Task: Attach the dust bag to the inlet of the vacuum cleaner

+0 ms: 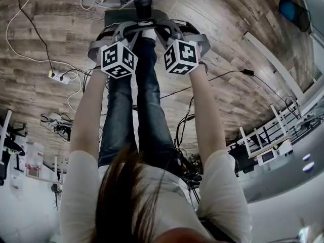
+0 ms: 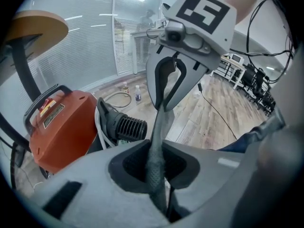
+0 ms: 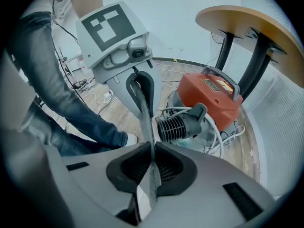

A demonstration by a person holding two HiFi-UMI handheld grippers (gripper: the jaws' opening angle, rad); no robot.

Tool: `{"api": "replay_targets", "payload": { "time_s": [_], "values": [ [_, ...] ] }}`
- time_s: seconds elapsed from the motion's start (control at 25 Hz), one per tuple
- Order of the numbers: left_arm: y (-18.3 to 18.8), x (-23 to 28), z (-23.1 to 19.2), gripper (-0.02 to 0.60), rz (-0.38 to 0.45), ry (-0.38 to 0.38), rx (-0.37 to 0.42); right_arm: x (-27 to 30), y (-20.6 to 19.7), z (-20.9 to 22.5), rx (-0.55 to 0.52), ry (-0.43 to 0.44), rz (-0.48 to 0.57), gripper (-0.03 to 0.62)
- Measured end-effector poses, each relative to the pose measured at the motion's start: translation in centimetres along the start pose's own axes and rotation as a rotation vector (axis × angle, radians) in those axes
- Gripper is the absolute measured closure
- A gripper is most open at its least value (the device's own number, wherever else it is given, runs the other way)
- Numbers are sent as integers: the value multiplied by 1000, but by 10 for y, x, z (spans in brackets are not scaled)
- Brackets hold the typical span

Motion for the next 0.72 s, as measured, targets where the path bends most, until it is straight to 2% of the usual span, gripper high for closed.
{"api": "replay_targets", "payload": {
  "time_s": [0.72],
  "values": [
    [10, 6, -20, 538, 7, 45, -16, 3, -5, 23, -20, -20, 8, 565]
  ]
}}
Point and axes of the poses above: the fingertips, and each gripper's own axes: x forward along the fingers, z to its right, y out of its top, the point moved 4 cm from there along -x, backward along the fingers, and after that the axes turned 10 degrees about -x, right-handed, at the moved point
